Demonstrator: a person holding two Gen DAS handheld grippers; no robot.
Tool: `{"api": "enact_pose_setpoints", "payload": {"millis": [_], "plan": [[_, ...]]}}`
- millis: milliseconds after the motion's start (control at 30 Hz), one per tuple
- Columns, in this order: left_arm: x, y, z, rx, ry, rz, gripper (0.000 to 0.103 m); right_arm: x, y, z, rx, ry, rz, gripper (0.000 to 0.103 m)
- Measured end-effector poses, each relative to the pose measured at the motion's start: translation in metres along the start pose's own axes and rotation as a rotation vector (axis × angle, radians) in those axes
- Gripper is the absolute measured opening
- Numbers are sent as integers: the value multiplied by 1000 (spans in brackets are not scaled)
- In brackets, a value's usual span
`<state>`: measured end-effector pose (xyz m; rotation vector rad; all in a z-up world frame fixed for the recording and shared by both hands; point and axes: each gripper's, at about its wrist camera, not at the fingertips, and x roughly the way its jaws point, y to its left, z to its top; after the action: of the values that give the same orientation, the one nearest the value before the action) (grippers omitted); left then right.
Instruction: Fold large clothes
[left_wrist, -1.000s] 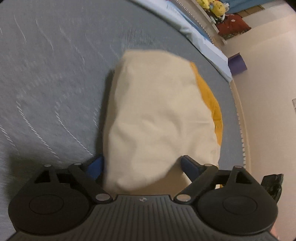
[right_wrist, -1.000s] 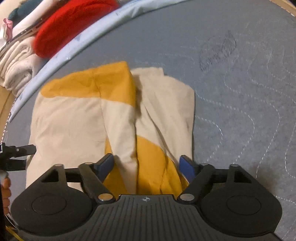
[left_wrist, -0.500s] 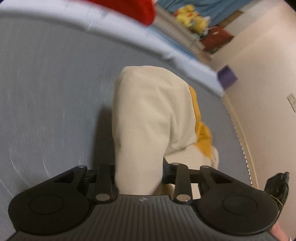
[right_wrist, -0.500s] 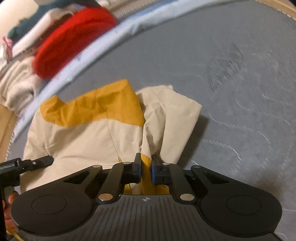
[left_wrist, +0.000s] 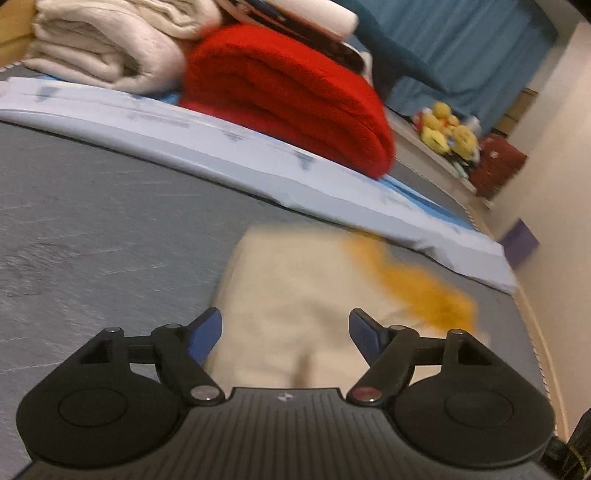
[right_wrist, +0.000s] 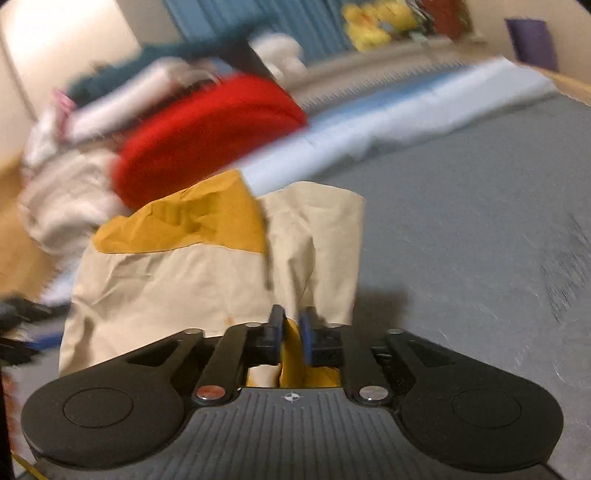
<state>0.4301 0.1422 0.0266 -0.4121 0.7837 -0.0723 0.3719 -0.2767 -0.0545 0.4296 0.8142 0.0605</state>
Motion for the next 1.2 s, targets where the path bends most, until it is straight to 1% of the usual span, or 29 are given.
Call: {"api": "enact_pose_setpoints", "payload": {"millis": [33,100,133,167,200,233,267,333,367,400,467,533,667,700,833,1167,1200], "plan": [[-2,2,2,-5,21,5,80,1,-3,-1,20,12,-15,17],[-5,6,2,-11,62,-8,80,-5,-6,1,23,16,-2,18],[-6,9,0,-18,87,-14,80,-9,-7,3,8,16,14,29],[-7,12,-2,-25,114,-19,80,-14,-6,4,-15,20,30,35],[-4,13,-5,-26,148,-27,80,-20,-6,3,-36,24,41,46],[-3,14,-7,-15,166,-27,80,-22,-6,7,-46,30,58,49],[-2,15,-5,-5,175,-17,80,-25,-6,6,-40,48,91,49],[0,17,-11,-9,208,15,80,-29,-6,0,-28,121,148,49],[-1,20,-17,-18,228,25,80,-27,-1,-5,-40,167,148,49],[-1,23,-23,-31,246,38,81,-26,1,-11,-63,194,135,49],[5,28,-34,-50,293,79,81,-20,8,-25,-141,268,98,50],[11,36,-45,-42,334,125,81,-15,13,-35,-187,306,63,50],[14,40,-53,-34,325,108,85,-18,16,-48,-203,325,43,49],[14,42,-55,-38,327,102,87,-19,16,-49,-206,326,46,46],[20,45,-57,-72,337,88,88,-16,9,-53,-180,334,63,39],[30,44,-57,-67,343,70,89,-10,15,-56,-198,344,79,24],[31,43,-57,-67,343,62,89,-10,15,-55,-197,345,83,21]]}}
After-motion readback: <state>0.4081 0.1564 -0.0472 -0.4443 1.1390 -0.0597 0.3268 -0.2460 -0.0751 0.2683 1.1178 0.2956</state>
